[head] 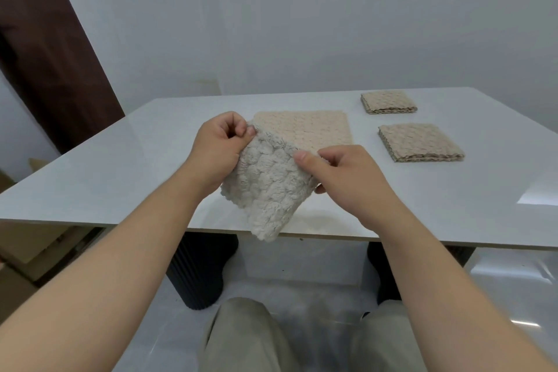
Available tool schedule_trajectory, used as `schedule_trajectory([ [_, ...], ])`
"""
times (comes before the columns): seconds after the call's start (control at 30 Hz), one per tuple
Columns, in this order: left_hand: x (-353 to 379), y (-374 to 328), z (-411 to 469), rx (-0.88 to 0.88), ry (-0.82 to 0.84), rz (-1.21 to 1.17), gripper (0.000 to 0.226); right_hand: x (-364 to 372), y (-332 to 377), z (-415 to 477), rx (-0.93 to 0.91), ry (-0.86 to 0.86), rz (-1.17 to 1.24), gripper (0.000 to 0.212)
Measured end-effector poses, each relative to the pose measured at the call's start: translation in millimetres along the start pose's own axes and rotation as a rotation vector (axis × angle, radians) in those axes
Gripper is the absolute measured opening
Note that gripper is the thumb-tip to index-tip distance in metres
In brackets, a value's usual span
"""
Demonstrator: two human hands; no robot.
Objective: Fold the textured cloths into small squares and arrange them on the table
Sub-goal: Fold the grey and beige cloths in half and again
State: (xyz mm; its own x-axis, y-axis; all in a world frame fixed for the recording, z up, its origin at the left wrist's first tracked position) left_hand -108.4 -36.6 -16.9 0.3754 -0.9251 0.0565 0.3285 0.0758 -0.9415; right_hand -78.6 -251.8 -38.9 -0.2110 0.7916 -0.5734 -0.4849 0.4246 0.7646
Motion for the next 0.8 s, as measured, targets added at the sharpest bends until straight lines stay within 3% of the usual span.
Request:
schedule_trajectory([
  [0.13, 2, 5, 2, -0.031, -0.023, 0.038, 0.037, 3, -18, 7, 0.069, -0.033, 0.064, 0.037],
  [0.27, 12, 6, 4, -0.102, 0.068, 0.005, 0.025, 1, -31, 17, 0.117, -0.072, 0.094, 0.034],
  [0.43, 24, 8, 14, -0.088, 0.117, -0.074, 0.036, -13, -41, 42, 0.167, -0.140, 0.249, 0.016],
  [0.6, 42, 25, 40, -0.233, 0.084, -0.245, 0.022, -34, -50, 73, 0.158, -0.226, 0.296, 0.017],
  [0.8, 67, 34, 79, -0.125, 0.124, -0.173, 0.036, -48, -70, 116, 0.191, -0.278, 0.363, 0.029],
])
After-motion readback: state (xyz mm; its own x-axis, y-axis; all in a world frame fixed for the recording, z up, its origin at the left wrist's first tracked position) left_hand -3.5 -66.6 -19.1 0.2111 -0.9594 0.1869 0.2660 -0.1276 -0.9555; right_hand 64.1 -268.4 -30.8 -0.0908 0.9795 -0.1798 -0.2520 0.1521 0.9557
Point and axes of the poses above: each hand's wrist, its own z-axis towards the middle knuckle, its own x-axis out of the palm, y = z × x, the point moved 7 cm from there along z, towards the middle knuckle, and after that the axes turned 14 degrees about -z, right-handed, at the moved point
